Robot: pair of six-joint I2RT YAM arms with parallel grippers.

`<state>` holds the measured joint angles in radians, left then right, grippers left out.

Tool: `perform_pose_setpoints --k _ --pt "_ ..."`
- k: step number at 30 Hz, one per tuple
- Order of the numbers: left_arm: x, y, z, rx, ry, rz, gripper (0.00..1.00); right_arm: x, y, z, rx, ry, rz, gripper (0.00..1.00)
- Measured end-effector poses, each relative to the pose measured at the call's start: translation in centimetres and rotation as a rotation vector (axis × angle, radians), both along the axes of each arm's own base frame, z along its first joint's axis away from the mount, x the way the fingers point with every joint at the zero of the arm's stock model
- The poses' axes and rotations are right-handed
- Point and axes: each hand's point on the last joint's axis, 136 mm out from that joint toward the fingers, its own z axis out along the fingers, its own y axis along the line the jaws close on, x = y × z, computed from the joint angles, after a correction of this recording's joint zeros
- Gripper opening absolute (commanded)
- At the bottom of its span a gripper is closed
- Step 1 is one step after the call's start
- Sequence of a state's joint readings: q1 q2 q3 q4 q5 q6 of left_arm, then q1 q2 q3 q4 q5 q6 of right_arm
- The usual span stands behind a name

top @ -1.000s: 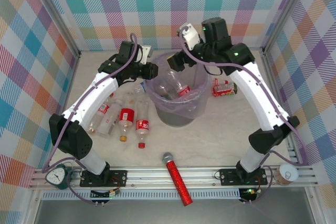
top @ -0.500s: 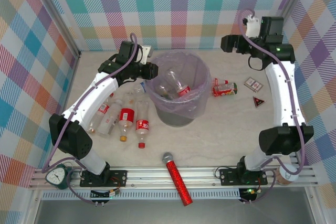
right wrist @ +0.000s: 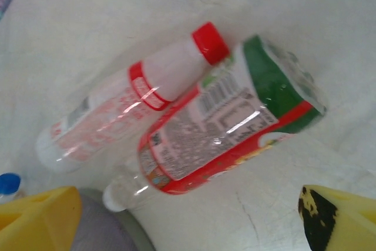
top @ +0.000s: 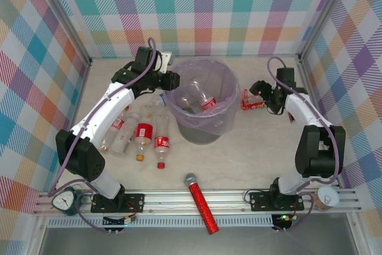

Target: Put the plastic bottles in the bin

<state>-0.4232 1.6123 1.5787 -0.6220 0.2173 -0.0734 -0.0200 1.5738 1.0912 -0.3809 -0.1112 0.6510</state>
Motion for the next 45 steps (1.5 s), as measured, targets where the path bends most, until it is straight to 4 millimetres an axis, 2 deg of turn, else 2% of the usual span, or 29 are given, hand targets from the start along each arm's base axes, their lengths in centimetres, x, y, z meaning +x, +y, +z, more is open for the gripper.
perform_pose_setpoints --k 2,11,17,25,29,33,37,45 --pt "0.0 0.0 0.0 0.0 0.0 0.0 0.33 0.2 -0.2 -0.9 0.03 -0.011 -0.064 0.99" --pt "0.0 0.0 0.0 0.0 0.0 -0.001 0.33 1.7 -0.9 -1.8 0.138 -0.101 -0.242 0.99" --pt "0.0 0.0 0.0 0.0 0.0 -0.001 0.33 3.2 -0.7 -3.7 0.193 -0.104 -0.281 0.99" --pt "0.0 0.0 0.0 0.0 0.0 0.0 0.33 4.2 -0.3 -6.0 0.237 -0.086 -0.301 0.97" --pt "0.0 0.0 0.0 0.0 0.0 0.0 0.33 4.6 -0.3 -6.3 0.244 -0.094 -0.305 0.9" --pt "0.0 0.0 0.0 0.001 0.0 0.0 0.33 4.5 -0.3 -6.8 0.247 -0.101 -0.307 0.71" --pt "0.0 0.0 0.0 0.001 0.0 0.0 0.33 4.2 -0.3 -7.4 0.248 -0.1 -0.311 0.64" --pt "0.0 0.0 0.0 0.003 -0.002 -0.002 0.33 4.1 -0.4 -7.2 0.237 -0.118 -0.305 0.55"
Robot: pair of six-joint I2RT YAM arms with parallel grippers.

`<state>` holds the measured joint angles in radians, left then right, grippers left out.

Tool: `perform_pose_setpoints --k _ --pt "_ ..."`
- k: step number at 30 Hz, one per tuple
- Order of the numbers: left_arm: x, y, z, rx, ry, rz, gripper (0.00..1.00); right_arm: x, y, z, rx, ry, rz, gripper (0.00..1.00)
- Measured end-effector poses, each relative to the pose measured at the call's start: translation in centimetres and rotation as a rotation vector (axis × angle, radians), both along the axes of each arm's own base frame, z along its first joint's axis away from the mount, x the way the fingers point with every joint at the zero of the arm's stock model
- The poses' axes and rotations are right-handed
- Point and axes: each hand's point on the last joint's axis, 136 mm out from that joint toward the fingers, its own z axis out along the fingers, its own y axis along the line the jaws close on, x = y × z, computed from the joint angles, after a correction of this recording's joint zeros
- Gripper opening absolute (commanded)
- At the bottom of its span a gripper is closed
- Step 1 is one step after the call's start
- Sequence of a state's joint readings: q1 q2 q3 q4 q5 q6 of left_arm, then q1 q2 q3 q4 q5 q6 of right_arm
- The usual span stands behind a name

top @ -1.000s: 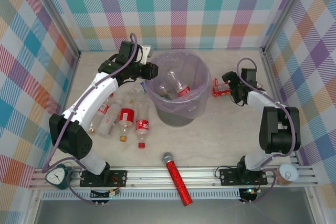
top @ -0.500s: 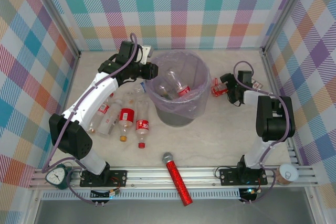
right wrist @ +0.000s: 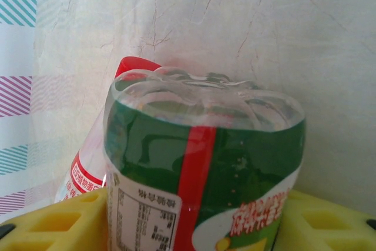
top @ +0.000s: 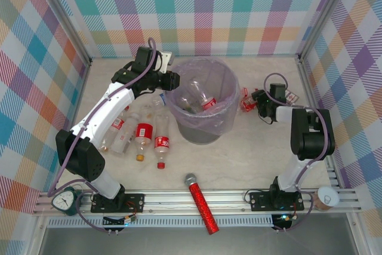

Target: Put the plastic bottles in the bin

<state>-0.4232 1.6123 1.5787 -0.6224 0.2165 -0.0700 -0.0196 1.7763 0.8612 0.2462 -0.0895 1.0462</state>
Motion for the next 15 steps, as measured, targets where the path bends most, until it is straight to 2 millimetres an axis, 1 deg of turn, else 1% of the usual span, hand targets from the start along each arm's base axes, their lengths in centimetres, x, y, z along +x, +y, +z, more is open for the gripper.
perform_pose_setpoints --k 3,6,12,15 --pt "0.0 0.0 0.0 0.0 0.0 0.0 0.33 -0.4 -0.1 0.7 -0.02 -0.011 0.009 0.55" --pt "0.0 0.0 0.0 0.0 0.0 0.0 0.33 -0.9 -0.3 2.7 -0.053 -0.041 0.025 0.56" --pt "0.0 0.0 0.0 0.0 0.0 0.0 0.33 -2.1 -1.1 9.7 -0.193 -0.16 0.086 0.57" --pt "0.0 0.0 0.0 0.0 0.0 0.0 0.33 -2.6 -1.5 13.8 -0.304 -0.217 0.137 0.56"
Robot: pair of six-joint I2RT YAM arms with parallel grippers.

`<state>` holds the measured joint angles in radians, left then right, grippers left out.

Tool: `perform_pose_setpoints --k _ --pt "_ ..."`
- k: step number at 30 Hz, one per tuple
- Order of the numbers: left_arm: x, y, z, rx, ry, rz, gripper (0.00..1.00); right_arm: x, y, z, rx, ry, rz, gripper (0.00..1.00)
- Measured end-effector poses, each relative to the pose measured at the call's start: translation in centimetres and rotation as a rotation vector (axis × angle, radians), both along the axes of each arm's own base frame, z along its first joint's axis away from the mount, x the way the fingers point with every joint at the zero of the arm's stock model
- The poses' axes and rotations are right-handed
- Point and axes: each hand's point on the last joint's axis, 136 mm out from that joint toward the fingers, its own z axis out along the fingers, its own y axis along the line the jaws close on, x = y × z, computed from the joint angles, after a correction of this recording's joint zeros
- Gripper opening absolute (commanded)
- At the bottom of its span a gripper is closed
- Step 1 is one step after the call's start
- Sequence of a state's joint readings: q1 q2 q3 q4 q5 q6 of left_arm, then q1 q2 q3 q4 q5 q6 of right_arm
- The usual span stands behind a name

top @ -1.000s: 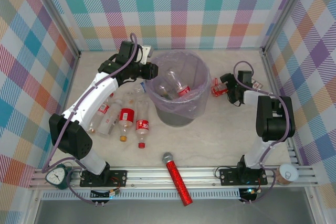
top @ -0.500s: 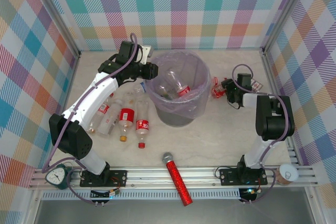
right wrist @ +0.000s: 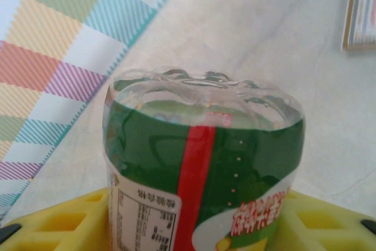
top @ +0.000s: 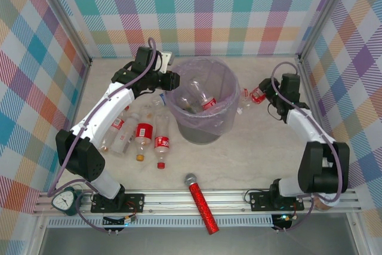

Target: Put the plastic bottles in the bin

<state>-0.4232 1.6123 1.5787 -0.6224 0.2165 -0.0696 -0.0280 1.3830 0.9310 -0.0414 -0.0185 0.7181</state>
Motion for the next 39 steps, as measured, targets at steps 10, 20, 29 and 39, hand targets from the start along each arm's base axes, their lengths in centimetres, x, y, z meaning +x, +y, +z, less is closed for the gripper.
perform_pose_setpoints --k 10,20,29,39 --pt "0.0 0.0 0.0 -0.001 0.0 -0.001 0.33 -3.8 1.0 18.8 -0.323 -0.386 0.177 0.52" --pt "0.0 0.0 0.0 -0.001 0.0 -0.001 0.33 -6.8 12.5 28.5 -0.351 -0.664 0.565 0.53" --pt "0.0 0.0 0.0 -0.001 0.0 -0.001 0.33 -6.2 23.9 24.2 -0.233 -0.599 0.922 0.53" --pt "0.0 0.0 0.0 -0.001 0.0 -0.001 0.33 -5.6 28.1 18.1 -0.146 -0.441 1.077 0.53"
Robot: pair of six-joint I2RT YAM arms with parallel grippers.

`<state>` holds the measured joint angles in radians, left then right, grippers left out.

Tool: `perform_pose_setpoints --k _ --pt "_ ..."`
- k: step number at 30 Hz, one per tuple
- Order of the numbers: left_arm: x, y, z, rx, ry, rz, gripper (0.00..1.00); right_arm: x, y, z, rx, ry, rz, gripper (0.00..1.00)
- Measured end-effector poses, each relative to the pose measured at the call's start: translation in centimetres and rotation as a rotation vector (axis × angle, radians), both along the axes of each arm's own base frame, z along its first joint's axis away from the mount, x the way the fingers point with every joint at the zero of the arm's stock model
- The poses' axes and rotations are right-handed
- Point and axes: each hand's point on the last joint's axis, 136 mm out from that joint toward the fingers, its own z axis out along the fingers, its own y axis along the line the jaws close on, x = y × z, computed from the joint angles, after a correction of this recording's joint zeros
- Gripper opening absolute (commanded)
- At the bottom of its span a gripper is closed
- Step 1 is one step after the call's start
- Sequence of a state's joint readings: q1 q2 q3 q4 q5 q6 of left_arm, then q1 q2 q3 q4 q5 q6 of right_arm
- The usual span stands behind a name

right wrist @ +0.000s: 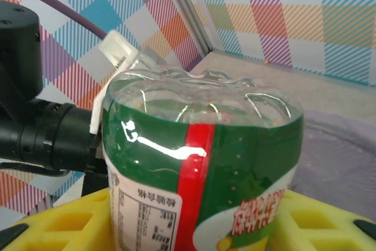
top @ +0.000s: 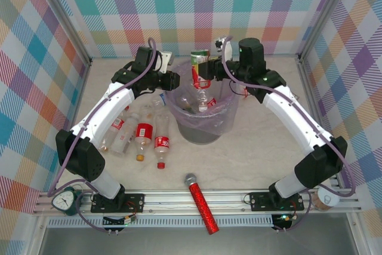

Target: Put the plastic bottles in the bin

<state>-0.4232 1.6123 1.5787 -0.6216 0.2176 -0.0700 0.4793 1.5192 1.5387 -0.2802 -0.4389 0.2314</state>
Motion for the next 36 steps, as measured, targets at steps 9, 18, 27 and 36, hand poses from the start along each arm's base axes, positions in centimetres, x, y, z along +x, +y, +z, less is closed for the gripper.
perform_pose_setpoints --k 9,18,27,36 --pt "0.0 0.0 0.0 0.0 0.0 0.0 0.33 -0.6 0.5 -4.2 -0.038 0.116 0.045 0.55" --pt "0.0 0.0 0.0 0.0 0.0 0.0 0.33 -1.0 0.7 -9.4 -0.088 0.226 0.059 0.64" --pt "0.0 0.0 0.0 0.0 0.0 0.0 0.33 -1.5 0.5 -11.4 -0.102 0.277 0.057 0.8" --pt "0.0 0.0 0.0 0.0 0.0 0.001 0.33 -1.6 0.5 -11.4 -0.1 0.279 0.06 0.79"
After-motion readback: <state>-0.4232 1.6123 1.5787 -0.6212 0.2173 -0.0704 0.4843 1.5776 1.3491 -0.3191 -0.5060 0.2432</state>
